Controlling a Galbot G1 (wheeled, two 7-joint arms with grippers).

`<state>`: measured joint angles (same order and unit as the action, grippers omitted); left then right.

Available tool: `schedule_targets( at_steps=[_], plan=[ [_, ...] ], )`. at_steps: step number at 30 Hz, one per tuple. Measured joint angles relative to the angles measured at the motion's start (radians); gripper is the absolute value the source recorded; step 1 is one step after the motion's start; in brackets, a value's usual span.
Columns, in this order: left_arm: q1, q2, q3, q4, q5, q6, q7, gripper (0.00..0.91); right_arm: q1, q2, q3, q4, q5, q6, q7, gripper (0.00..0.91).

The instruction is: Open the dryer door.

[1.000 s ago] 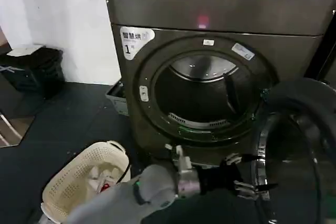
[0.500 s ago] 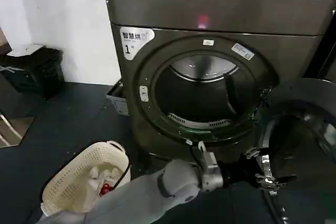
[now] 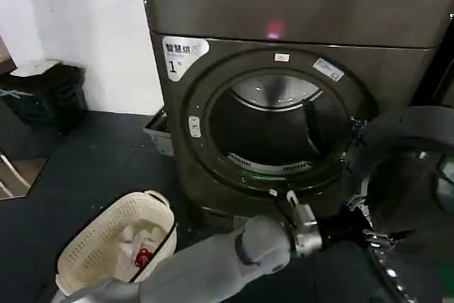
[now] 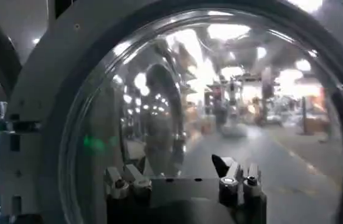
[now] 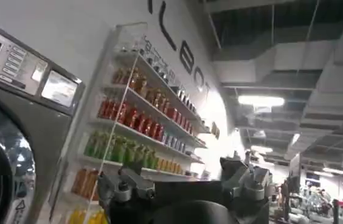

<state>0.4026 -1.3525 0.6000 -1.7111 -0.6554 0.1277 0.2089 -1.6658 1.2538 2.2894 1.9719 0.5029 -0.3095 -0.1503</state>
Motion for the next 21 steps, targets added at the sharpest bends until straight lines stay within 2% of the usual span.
schedule_targets(
  at_steps=[15,21],
  plan=[
    [-0.010,-0.104,0.023,0.118,0.007,-0.036,-0.036,0.907,-0.014,-0.014,0.036,-0.039,0.002,0.009,-0.004,0.907],
    [-0.014,-0.144,0.024,0.162,0.016,-0.086,-0.053,0.907,-0.013,-0.013,0.036,-0.040,0.001,0.013,-0.004,0.907]
  ],
)
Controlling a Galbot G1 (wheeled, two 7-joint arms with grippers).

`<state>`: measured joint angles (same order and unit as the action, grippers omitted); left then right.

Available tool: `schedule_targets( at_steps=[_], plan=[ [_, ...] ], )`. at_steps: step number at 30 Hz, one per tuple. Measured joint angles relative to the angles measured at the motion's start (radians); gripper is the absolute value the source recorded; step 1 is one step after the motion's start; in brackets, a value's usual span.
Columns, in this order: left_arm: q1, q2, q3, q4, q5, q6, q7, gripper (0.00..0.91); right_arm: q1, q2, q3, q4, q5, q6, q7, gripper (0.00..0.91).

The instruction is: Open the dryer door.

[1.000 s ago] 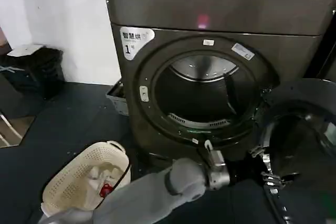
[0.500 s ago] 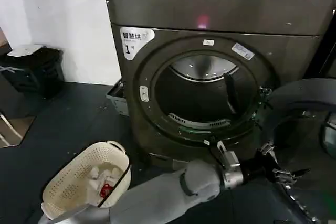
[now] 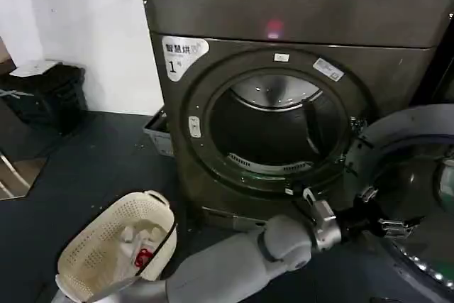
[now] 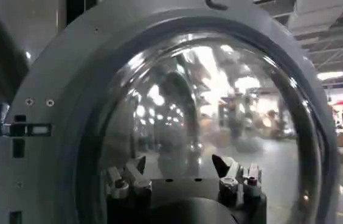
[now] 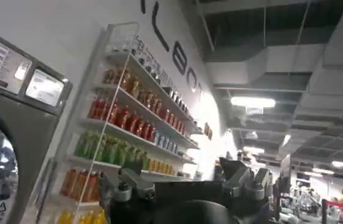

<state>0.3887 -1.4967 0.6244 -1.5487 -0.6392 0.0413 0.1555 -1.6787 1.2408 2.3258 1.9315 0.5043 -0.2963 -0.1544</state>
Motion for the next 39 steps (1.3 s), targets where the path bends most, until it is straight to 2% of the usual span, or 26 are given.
schedule_targets(
  at_steps=[24,39],
  plan=[
    [-0.008,-0.113,0.004,0.129,0.078,-0.035,-0.054,0.907,-0.011,-0.008,0.020,-0.016,0.004,0.015,-0.006,0.907],
    [0.004,-0.108,-0.005,0.103,0.075,-0.063,-0.067,0.907,-0.005,-0.016,0.012,-0.012,0.003,0.021,-0.010,0.907]
  ],
)
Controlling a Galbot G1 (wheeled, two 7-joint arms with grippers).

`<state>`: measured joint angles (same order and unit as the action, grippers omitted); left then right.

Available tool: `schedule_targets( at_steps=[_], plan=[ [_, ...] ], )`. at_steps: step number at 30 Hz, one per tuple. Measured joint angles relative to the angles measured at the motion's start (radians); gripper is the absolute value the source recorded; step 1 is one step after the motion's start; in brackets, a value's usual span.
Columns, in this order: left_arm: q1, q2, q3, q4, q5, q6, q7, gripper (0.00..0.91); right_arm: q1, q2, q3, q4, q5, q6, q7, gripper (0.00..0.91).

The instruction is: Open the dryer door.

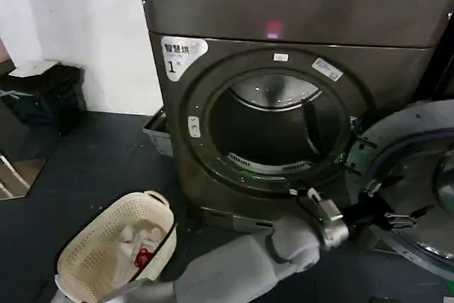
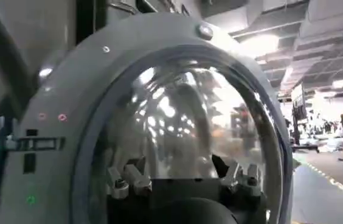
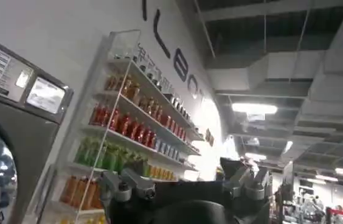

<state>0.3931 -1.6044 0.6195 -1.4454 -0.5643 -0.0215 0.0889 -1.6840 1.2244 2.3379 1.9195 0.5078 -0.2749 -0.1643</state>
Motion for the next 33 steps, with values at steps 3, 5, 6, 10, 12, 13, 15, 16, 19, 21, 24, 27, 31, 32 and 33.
schedule_targets(
  at_steps=[3,5,6,10,12,13,15,16,19,21,24,27,31,32,33],
  plan=[
    [0.001,0.031,0.000,-0.027,-0.017,-0.003,0.000,0.907,0.001,-0.005,-0.002,-0.001,0.000,0.000,-0.001,0.907],
    [0.002,0.055,0.001,-0.051,-0.045,-0.012,-0.003,0.907,0.000,-0.006,-0.001,-0.002,0.000,0.001,-0.001,0.907],
    [0.005,0.068,0.001,-0.065,-0.058,-0.029,-0.003,0.907,0.000,-0.007,-0.001,-0.003,0.000,0.001,-0.002,0.907],
    [0.015,0.124,-0.002,-0.115,-0.076,-0.075,-0.005,0.907,-0.001,-0.012,0.001,-0.005,0.000,0.002,-0.003,0.907],
    [0.024,0.152,-0.003,-0.138,-0.090,-0.095,-0.007,0.907,-0.001,-0.013,0.001,-0.005,0.000,0.002,-0.004,0.907],
    [0.026,0.166,-0.004,-0.148,-0.095,-0.107,-0.009,0.907,-0.001,-0.013,0.001,-0.005,0.000,0.002,-0.004,0.907],
    [0.036,0.196,-0.011,-0.174,-0.096,-0.134,-0.015,0.907,0.000,-0.014,0.001,-0.004,0.001,0.002,-0.004,0.907],
    [0.040,0.213,-0.015,-0.189,-0.101,-0.138,-0.020,0.907,0.000,-0.016,0.002,-0.003,0.001,0.002,-0.004,0.907],
    [0.057,0.264,-0.028,-0.236,-0.119,-0.141,-0.038,0.907,0.001,-0.021,0.008,-0.002,0.001,0.002,-0.005,0.907],
    [0.070,0.308,-0.037,-0.270,-0.120,-0.152,-0.039,0.907,0.002,-0.025,0.012,0.000,0.000,0.003,-0.004,0.907],
    [0.087,0.378,-0.052,-0.321,-0.138,-0.171,-0.028,0.907,0.007,-0.026,0.019,0.007,-0.001,0.003,-0.001,0.907],
    [0.107,0.461,-0.073,-0.386,-0.165,-0.159,-0.024,0.907,0.011,-0.026,0.031,0.017,-0.011,0.001,0.002,0.907],
    [0.133,0.583,-0.102,-0.479,-0.206,-0.139,-0.028,0.907,0.015,-0.025,0.045,0.030,-0.032,-0.002,0.007,0.907],
    [0.139,0.611,-0.109,-0.498,-0.217,-0.145,-0.026,0.907,0.017,-0.024,0.046,0.033,-0.031,-0.004,0.008,0.907],
    [0.147,0.643,-0.118,-0.519,-0.226,-0.147,-0.022,0.907,0.019,-0.023,0.048,0.036,-0.031,-0.004,0.008,0.907]
  ],
)
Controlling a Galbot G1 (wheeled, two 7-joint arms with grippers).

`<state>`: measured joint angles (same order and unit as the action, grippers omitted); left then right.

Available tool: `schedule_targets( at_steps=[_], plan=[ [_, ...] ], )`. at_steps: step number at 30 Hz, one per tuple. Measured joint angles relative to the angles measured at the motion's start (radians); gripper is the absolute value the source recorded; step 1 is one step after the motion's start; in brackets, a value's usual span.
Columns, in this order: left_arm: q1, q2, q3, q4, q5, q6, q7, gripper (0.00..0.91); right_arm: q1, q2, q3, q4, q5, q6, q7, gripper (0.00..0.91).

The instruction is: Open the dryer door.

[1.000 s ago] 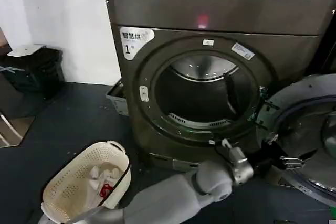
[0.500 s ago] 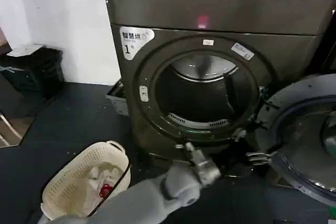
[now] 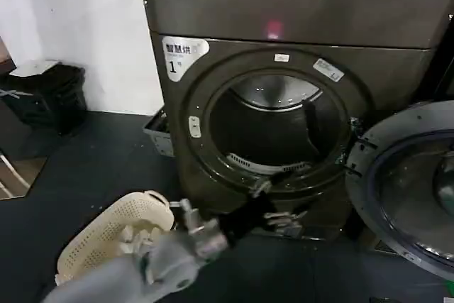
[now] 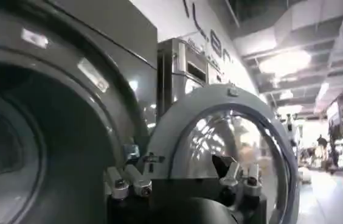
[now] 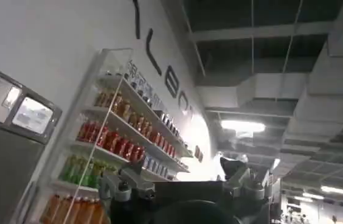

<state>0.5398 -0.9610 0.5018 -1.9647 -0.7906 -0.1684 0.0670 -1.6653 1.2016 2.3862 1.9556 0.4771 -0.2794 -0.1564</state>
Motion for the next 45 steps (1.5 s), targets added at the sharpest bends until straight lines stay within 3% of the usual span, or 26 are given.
schedule_targets(
  at_steps=[10,22,29,45],
  plan=[
    [0.107,0.283,-0.112,-0.162,-0.021,0.040,0.027,0.907,0.009,-0.016,0.016,0.017,-0.006,-0.024,0.003,0.907],
    [0.282,0.584,-0.321,-0.264,-0.095,0.115,0.100,0.907,0.017,-0.035,0.043,0.025,-0.032,-0.023,0.012,0.907],
    [0.324,0.758,-0.368,-0.263,-0.054,0.141,0.168,0.907,0.024,-0.036,0.042,0.034,-0.033,-0.014,0.013,0.907],
    [0.379,1.065,-0.450,-0.201,0.021,0.390,0.239,0.907,0.022,-0.064,0.062,0.003,-0.029,-0.001,0.006,0.907]
  ],
)
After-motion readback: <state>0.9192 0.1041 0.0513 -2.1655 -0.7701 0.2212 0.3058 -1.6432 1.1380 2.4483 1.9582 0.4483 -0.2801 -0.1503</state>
